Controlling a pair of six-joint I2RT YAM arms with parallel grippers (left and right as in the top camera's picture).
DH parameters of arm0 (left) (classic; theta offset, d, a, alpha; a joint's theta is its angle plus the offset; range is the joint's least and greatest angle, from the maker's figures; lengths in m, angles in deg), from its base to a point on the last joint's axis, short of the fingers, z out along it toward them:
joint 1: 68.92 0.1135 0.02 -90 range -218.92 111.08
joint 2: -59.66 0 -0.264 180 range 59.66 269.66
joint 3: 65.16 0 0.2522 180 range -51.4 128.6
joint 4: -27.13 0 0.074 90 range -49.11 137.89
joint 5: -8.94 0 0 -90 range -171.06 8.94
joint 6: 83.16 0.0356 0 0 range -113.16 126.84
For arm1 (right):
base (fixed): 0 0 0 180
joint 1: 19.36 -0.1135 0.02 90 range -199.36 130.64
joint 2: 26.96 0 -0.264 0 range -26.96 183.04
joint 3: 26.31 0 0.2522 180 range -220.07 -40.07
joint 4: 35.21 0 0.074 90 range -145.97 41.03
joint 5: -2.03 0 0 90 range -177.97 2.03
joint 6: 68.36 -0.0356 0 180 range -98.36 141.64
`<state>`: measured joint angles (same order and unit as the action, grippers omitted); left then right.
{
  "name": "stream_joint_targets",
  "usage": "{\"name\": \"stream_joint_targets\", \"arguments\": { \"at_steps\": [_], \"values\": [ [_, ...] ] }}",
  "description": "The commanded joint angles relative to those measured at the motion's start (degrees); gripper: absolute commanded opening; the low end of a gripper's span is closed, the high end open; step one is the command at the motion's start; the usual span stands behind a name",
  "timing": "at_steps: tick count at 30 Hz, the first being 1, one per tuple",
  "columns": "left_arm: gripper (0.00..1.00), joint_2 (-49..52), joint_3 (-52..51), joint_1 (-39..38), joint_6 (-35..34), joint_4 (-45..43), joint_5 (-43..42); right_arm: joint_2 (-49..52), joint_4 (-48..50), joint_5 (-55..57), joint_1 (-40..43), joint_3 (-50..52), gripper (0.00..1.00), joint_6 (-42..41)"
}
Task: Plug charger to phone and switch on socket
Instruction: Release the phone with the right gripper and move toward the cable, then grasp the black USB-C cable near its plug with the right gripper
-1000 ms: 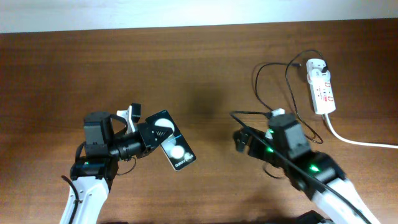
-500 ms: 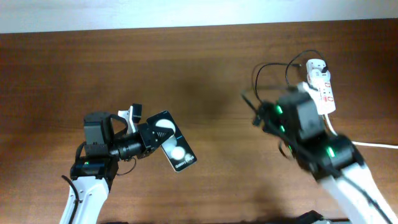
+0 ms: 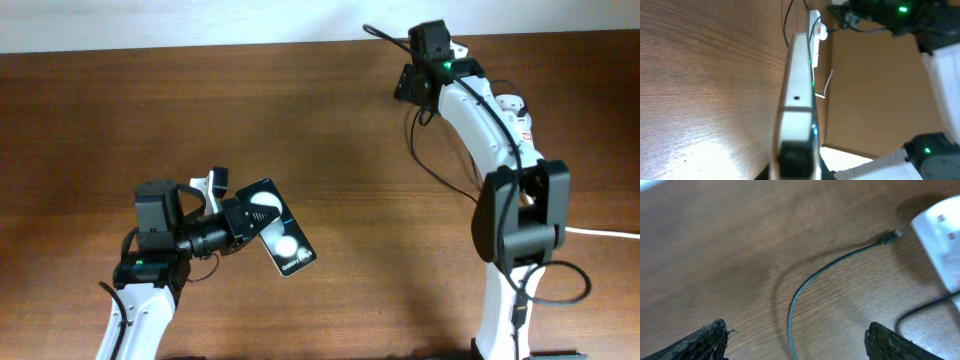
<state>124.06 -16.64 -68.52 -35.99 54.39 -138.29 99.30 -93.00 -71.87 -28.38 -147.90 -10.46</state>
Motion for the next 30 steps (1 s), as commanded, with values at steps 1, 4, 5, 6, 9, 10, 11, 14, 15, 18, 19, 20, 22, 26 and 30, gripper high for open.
{"name": "stream_joint_targets", "arguments": {
  "at_steps": [1,4,5,6,9,10,11,14,15,18,19,20,22,26,30],
  "values": [
    [0.0,-0.22,0.42,0.13,0.92,-0.52,-1.49,3.82,3.65,-1.99,0.39,-0.81,0.83,0.37],
    [0.0,-0.22,0.42,0.13,0.92,-0.52,-1.46,7.52,5.49,-2.19,0.46,-0.81,0.68,0.31],
    [0.0,-0.22,0.42,0.13,0.92,-0.52,-1.46,8.46,5.77,-2.23,0.46,-0.81,0.67,0.13],
    [0.0,-0.22,0.42,0.13,0.92,-0.52,-1.44,9.25,6.01,-2.49,0.46,-0.81,0.65,0.13],
    [0.0,-0.22,0.42,0.13,0.92,-0.55,-1.44,9.66,6.6,-2.45,0.46,-0.81,0.57,0.13],
    [0.0,-0.22,0.42,0.13,0.92,-0.52,-1.46,9.86,6.43,-2.82,0.46,-0.81,0.52,0.15],
    [0.0,-0.22,0.42,0.13,0.92,-0.52,-1.46,9.88,6.19,-3.32,0.46,-0.79,0.5,0.15],
    [0.0,-0.22,0.42,0.13,0.92,-0.55,-1.46,9.97,5.64,-7.13,0.42,-0.74,0.27,0.37],
    [0.0,-0.22,0.42,0.13,0.92,-0.55,-1.46,9.9,4.94,-7.96,0.42,-0.79,0.2,0.39],
    [0.0,-0.22,0.42,0.13,0.92,-0.55,-1.46,8.33,-1.16,-8.39,0.07,-1.05,0.04,0.7],
    [0.0,-0.22,0.42,0.13,0.92,-0.55,-1.44,7.1,-3.15,-8.35,-0.39,-1.05,0.04,2.58],
    [0.0,-0.22,0.42,0.13,0.92,-0.55,-1.44,5.68,-5.14,-8.39,-1.09,-1.05,0.04,4.74],
    [0.0,-0.22,0.42,0.13,0.92,-0.55,-1.46,1.9,-12.87,-8.39,-3.23,-1.07,0.04,8.33],
    [0.0,-0.22,0.42,0.13,0.92,-0.55,-1.49,-2.43,-30.42,-10.64,-7.06,-1.05,0.04,8.31],
    [0.0,-0.22,0.42,0.13,0.94,-0.52,-1.53,-3.02,-40.74,-11.61,-12.72,-1.03,0.04,8.33]
  ]
}}
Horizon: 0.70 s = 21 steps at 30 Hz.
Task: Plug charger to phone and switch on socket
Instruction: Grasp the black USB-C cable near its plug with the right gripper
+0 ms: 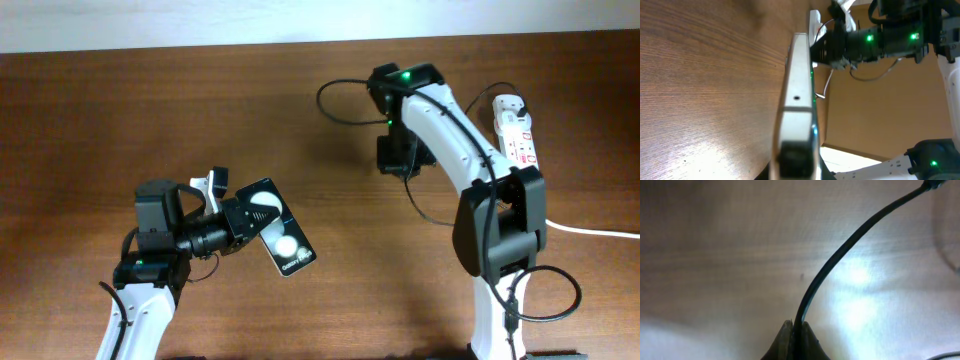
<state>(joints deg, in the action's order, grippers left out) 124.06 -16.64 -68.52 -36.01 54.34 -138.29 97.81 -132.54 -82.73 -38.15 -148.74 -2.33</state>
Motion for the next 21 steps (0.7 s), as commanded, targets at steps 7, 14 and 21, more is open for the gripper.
{"name": "stream_joint_targets", "arguments": {
  "at_steps": [7,14,21],
  "values": [
    [0.0,-0.22,0.42,0.13,0.96,-0.48,-1.51,-1.53,3.76,-0.55,-9.55,-0.22,0.74,-0.28],
    [0.0,-0.22,0.42,0.13,0.94,-0.5,-1.49,-1.4,14.78,-0.59,-1.55,-0.02,0.99,-24.68],
    [0.0,-0.22,0.42,0.13,0.94,-0.5,-1.46,3.72,20.41,-7.08,1.14,3.8,0.85,-26.73]
  ]
}}
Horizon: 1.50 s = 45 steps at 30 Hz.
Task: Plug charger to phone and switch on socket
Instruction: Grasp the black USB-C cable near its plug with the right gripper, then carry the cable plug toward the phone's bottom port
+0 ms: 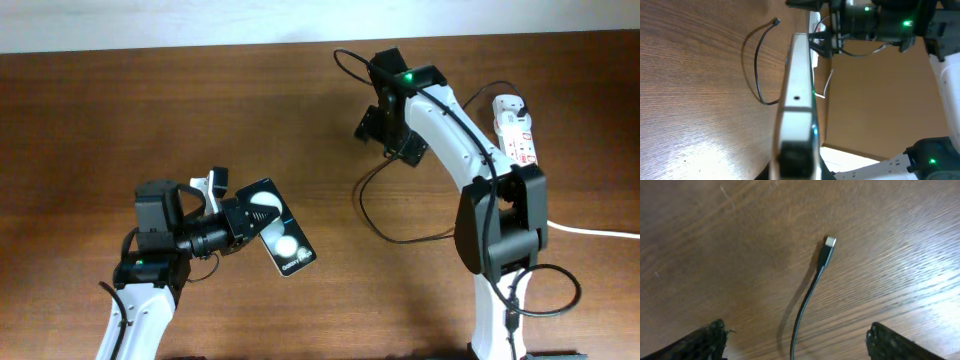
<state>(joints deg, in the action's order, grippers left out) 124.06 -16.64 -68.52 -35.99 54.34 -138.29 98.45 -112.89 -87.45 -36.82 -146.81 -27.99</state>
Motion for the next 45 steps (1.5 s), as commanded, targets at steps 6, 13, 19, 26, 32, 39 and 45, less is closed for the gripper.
{"name": "stream_joint_targets", "arguments": {
  "at_steps": [6,13,19,26,32,39,45],
  "values": [
    [0.0,-0.22,0.42,0.13,0.92,-0.5,-1.27,5.9,5.49,-4.61,-0.2,7.78,0.65,-1.05],
    [0.0,-0.22,0.42,0.13,0.9,-0.5,-1.51,5.88,7.85,-5.05,-0.13,10.38,0.04,2.25],
    [0.0,-0.22,0.42,0.13,0.92,-0.68,-1.79,-4.11,0.79,-5.55,-0.04,6.21,0.04,19.82],
    [0.0,12.46,0.42,0.13,-3.26,-23.89,-15.82,-40.5,-16.59,-6.6,-0.13,6.21,0.04,25.66],
    [0.0,20.02,0.42,-1.62,-21.97,-51.91,-18.69,-62.05,-25.27,-15.39,-0.22,12.11,0.04,31.43],
    [0.0,20.02,0.42,-5.73,-28.06,-58.47,-19.08,-83.25,-2.56,-34.77,-6.95,52.43,0.04,30.62],
    [0.0,20.02,0.42,-5.77,-28.57,-60.24,-18.23,-76.39,14.4,-26.34,-26.51,58.53,0.04,23.5]
  ]
}}
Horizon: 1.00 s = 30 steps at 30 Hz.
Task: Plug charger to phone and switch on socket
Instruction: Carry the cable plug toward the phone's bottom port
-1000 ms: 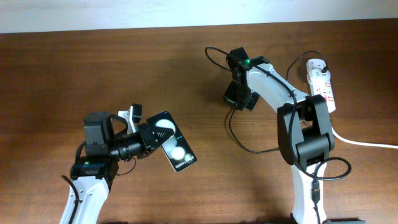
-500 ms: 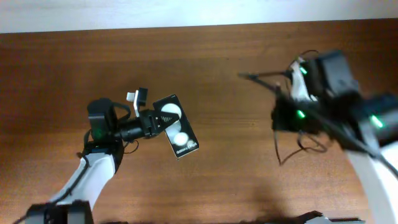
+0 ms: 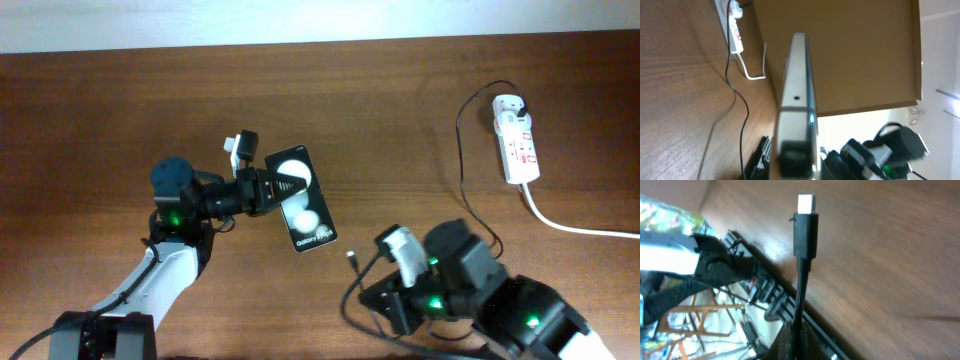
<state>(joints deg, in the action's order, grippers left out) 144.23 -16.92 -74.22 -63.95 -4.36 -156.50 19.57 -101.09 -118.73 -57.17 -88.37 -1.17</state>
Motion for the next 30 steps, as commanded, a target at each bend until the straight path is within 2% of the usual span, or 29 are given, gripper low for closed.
{"name": "stream_joint_targets", "arguments": {
  "at_steps": [1,6,11,14,17,21,23,25,27,28,30],
  "values": [
    [0.0,-0.15,0.7,-0.07,-0.61,-2.1,-0.02,6.8,5.49,11.04,-12.24,0.09,0.04,-5.27],
    [0.0,-0.15,0.7,-0.07,-0.59,-2.1,-0.26,14.64,11.69,13.73,-14.8,0.09,0.04,-6.64],
    [0.0,-0.15,0.7,0.57,-0.55,-2.12,-0.24,14.93,10.32,19.04,-14.78,-0.11,0.04,-6.67],
    [0.0,-0.15,0.7,7.89,1.9,-2.51,-0.94,15.28,5.62,27.23,-14.69,-0.07,0.04,-8.15],
    [0.0,-0.15,0.7,15.13,2.29,-2.51,-3.69,19.41,7.5,31.93,-14.69,0.13,0.06,-8.13],
    [0.0,-0.15,0.7,21.92,2.29,-2.54,-9.09,37.24,15.65,30.62,-14.69,0.11,0.05,-8.15],
    [0.0,-0.15,0.7,24.24,2.29,-2.54,-9.27,42.05,18.6,28.92,-14.69,0.07,0.15,-8.15],
    [0.0,-0.15,0.7,27.32,2.32,-2.54,-9.27,44.11,20.11,29.05,-14.69,0.07,0.4,-8.11],
    [0.0,-0.15,0.7,28.74,2.32,-2.51,-9.35,44.15,21.14,31.76,-14.69,0.07,0.57,-8.04],
    [0.0,-0.15,0.7,28.83,2.32,-2.51,-9.46,44.37,22.08,32.81,-14.69,0.09,0.61,-7.61],
    [0.0,-0.15,0.7,28.83,2.32,-2.51,-9.46,45.72,24.24,32.94,-14.69,0.09,0.63,-6.32]
  ]
}}
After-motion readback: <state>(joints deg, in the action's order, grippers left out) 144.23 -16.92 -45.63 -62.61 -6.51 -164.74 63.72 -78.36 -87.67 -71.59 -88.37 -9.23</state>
